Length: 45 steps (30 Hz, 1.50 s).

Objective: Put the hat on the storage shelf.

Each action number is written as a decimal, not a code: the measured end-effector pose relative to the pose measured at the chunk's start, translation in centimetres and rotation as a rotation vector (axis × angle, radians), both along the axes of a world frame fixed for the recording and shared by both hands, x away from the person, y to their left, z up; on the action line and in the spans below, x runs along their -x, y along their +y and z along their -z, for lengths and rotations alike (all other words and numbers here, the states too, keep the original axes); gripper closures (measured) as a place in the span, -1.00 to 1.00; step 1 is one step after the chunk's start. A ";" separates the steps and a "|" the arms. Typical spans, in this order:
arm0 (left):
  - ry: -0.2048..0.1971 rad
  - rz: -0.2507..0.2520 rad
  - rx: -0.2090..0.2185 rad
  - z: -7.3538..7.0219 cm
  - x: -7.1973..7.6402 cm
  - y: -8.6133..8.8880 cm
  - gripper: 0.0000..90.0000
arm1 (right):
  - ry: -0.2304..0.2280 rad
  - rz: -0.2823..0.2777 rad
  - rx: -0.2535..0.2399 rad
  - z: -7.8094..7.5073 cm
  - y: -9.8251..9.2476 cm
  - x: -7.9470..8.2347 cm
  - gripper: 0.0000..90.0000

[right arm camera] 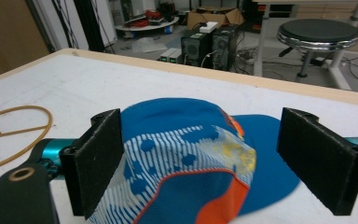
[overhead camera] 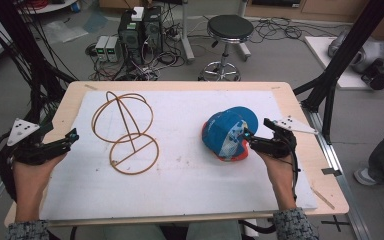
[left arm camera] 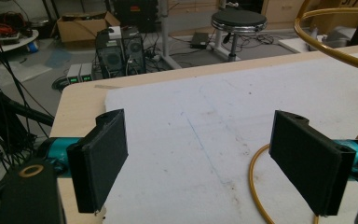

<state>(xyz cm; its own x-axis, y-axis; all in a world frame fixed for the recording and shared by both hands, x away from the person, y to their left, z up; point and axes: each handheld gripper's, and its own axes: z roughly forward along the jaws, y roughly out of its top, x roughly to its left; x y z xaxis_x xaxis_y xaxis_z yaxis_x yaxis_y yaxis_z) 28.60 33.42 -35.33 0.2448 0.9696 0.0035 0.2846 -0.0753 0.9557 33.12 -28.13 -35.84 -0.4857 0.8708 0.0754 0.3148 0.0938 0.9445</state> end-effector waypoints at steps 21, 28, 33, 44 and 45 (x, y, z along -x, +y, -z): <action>0.002 -0.002 0.003 0.6 -0.4 -0.4 -0.57 | 0.003 -0.054 0.066 1.0 2.7 -1.6 -0.68; -0.003 -0.007 0.004 0.4 -0.3 -0.2 -0.57 | 0.014 -0.080 0.117 1.7 4.0 -2.1 -0.63; 0.000 -0.017 0.009 0.4 -0.3 -0.1 -0.56 | 0.026 -0.096 0.157 2.4 4.6 -2.5 -0.58; -0.004 -0.020 0.007 0.3 -0.3 -0.2 -0.55 | 0.014 -0.109 0.261 3.3 5.4 -2.7 -0.25; -0.004 -0.020 0.007 0.3 -0.3 -0.2 -0.55 | 0.011 -0.109 0.264 3.3 5.4 -2.6 -0.18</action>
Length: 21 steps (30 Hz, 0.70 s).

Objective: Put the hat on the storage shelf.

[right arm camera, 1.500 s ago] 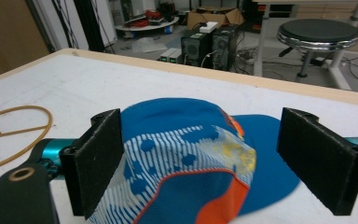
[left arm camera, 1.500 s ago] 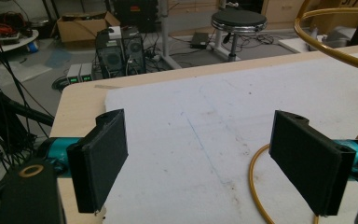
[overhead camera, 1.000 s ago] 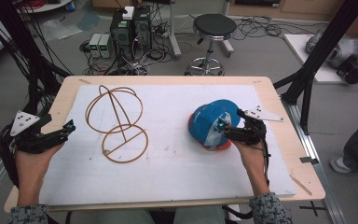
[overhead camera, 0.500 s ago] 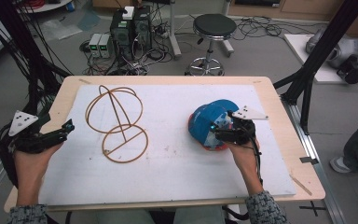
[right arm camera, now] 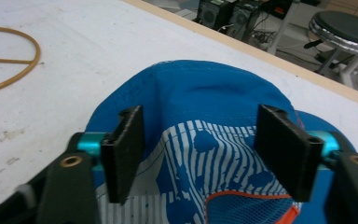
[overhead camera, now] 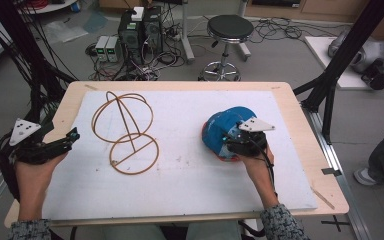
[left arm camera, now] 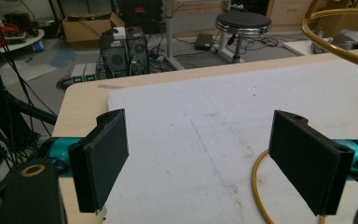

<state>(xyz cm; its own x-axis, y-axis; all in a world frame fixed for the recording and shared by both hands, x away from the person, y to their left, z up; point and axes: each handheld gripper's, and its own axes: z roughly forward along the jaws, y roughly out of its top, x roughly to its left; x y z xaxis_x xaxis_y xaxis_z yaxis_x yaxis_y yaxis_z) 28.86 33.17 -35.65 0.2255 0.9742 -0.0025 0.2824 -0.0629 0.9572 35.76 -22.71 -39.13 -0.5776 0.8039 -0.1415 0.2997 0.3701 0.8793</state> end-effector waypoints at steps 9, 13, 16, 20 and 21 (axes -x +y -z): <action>0.002 0.003 0.004 0.1 -0.1 0.0 -0.55 | -0.003 -0.008 0.043 0.2 0.1 0.0 0.24; 0.008 -0.004 0.005 0.1 -0.1 0.1 -0.54 | -0.010 -0.026 0.053 0.1 0.2 0.2 0.53; 0.007 -0.014 0.008 0.2 0.0 0.2 -0.54 | -0.002 -0.042 0.056 0.0 0.1 0.2 0.81; 0.005 -0.021 0.010 0.0 0.1 0.4 -0.52 | 0.010 -0.059 0.046 -0.2 0.0 -0.1 0.94; 0.003 -0.022 0.012 0.0 0.1 0.4 -0.51 | 0.015 -0.058 0.042 -0.4 0.0 -0.3 0.95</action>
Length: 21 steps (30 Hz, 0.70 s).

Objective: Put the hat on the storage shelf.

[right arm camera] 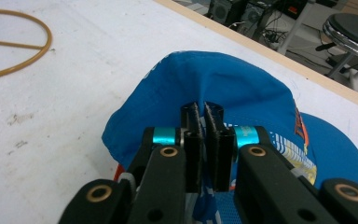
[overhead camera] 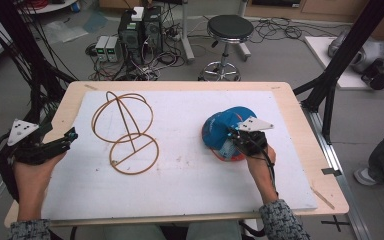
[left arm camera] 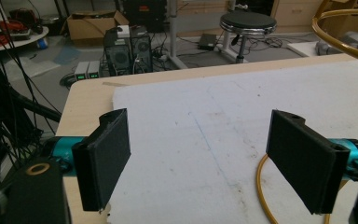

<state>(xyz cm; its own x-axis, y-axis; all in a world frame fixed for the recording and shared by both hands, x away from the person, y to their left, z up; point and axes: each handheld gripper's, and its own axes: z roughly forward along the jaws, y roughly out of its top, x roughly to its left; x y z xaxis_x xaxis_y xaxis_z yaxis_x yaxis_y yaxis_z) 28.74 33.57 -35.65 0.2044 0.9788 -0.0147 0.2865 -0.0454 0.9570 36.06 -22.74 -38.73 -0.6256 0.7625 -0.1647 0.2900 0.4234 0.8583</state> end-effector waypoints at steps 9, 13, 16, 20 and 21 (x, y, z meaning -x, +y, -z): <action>-0.002 -0.005 0.006 -0.2 0.1 0.3 -0.50 | -0.015 0.048 -0.100 -2.6 -0.2 -1.1 0.96; -0.010 -0.002 0.013 -0.3 0.2 0.4 -0.49 | -0.031 0.059 -0.137 -3.9 0.1 -1.7 0.96; -0.009 -0.001 0.013 -0.3 0.2 0.5 -0.49 | -0.045 0.062 -0.167 -4.6 0.1 -2.0 0.96; -0.013 0.000 0.017 -0.4 0.3 0.5 -0.49 | -0.045 0.060 -0.240 -5.5 0.0 -2.5 0.96; -0.013 0.000 0.017 -0.4 0.3 0.5 -0.49 | -0.043 0.061 -0.249 -5.7 0.1 -2.5 0.96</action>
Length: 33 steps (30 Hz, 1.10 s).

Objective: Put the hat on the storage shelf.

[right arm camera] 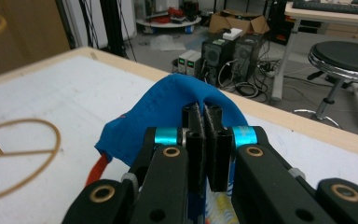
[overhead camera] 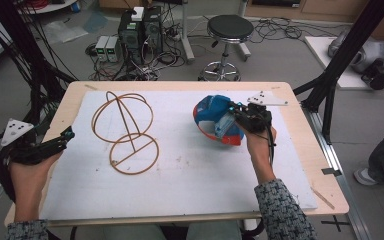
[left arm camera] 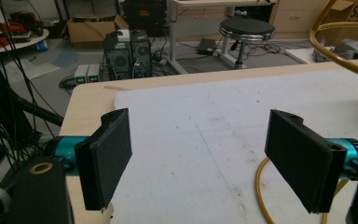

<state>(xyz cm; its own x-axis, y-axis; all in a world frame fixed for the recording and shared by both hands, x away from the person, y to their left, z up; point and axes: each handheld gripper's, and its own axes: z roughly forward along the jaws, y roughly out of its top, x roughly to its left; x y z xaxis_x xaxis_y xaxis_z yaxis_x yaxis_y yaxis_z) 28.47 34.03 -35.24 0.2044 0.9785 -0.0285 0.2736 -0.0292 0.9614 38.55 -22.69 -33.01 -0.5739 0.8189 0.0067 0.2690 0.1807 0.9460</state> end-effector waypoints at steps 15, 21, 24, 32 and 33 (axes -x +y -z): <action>-0.009 -0.015 0.009 -0.2 0.2 0.4 -0.47 | -0.057 -0.038 -0.146 -4.2 1.5 -0.6 0.96; -0.012 -0.020 0.010 -0.2 0.3 0.6 -0.47 | -0.098 -0.080 -0.138 -6.7 3.6 -0.6 0.96; -0.015 -0.021 0.012 -0.3 0.3 0.7 -0.47 | -0.108 -0.100 -0.146 -7.9 4.5 -0.6 0.96; -0.020 -0.022 0.019 -0.5 0.5 1.0 -0.47 | -0.134 -0.169 -0.170 -10.4 7.5 -0.5 0.96; -0.020 -0.022 0.019 -0.5 0.5 1.0 -0.47 | -0.134 -0.169 -0.170 -10.4 7.5 -0.5 0.96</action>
